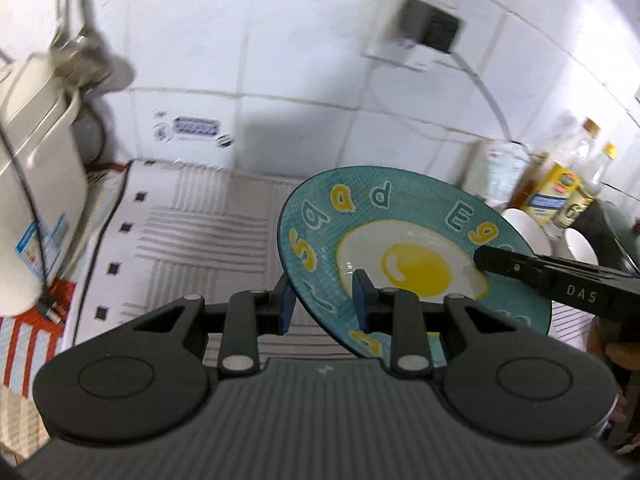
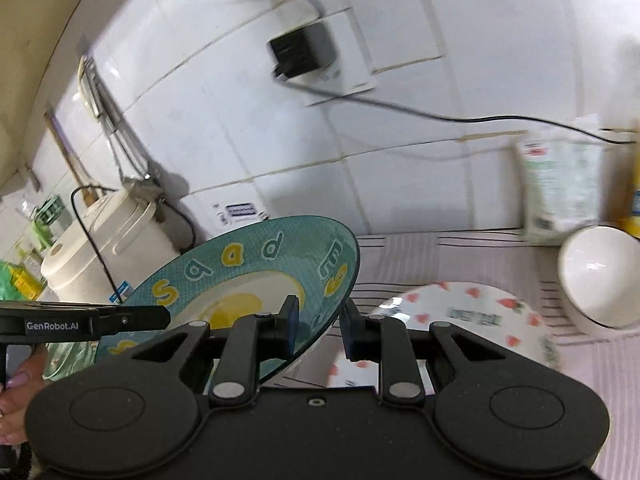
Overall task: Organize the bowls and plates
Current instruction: 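Lift the blue egg plate and lower it onto the bunny plate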
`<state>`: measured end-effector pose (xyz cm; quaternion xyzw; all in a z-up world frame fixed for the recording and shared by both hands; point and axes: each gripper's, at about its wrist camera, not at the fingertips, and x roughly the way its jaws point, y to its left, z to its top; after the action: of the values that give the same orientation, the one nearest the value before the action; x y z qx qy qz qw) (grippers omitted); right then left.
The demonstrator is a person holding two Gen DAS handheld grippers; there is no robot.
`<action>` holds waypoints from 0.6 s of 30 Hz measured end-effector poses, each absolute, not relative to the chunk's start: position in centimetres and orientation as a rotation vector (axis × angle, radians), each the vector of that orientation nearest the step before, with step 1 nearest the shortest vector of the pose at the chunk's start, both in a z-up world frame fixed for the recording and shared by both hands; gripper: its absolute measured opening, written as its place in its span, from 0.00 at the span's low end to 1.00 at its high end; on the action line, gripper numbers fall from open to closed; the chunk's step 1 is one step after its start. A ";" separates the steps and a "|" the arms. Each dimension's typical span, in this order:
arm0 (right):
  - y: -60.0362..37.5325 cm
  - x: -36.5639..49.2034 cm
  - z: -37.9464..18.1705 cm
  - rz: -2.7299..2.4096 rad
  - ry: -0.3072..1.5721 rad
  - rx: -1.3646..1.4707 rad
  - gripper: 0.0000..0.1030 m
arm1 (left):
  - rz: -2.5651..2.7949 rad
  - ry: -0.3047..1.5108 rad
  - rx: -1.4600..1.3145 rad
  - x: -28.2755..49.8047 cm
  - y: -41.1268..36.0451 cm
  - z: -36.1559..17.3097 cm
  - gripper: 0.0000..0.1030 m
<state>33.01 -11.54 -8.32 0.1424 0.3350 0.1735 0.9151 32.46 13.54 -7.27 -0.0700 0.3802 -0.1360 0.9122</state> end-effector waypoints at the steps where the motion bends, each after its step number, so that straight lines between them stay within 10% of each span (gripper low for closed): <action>1: -12.2 32.4 -8.2 0.340 0.684 0.298 0.26 | -0.286 0.771 -0.128 32.1 12.7 -7.3 0.26; 18: -18.9 30.0 -12.6 0.118 0.752 0.408 0.26 | -0.345 0.899 -0.127 33.4 4.3 -12.9 0.27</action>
<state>29.99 -18.86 -12.64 0.1979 0.3644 0.0571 0.9082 33.37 4.34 -12.94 -0.0612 0.4318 -0.1656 0.8845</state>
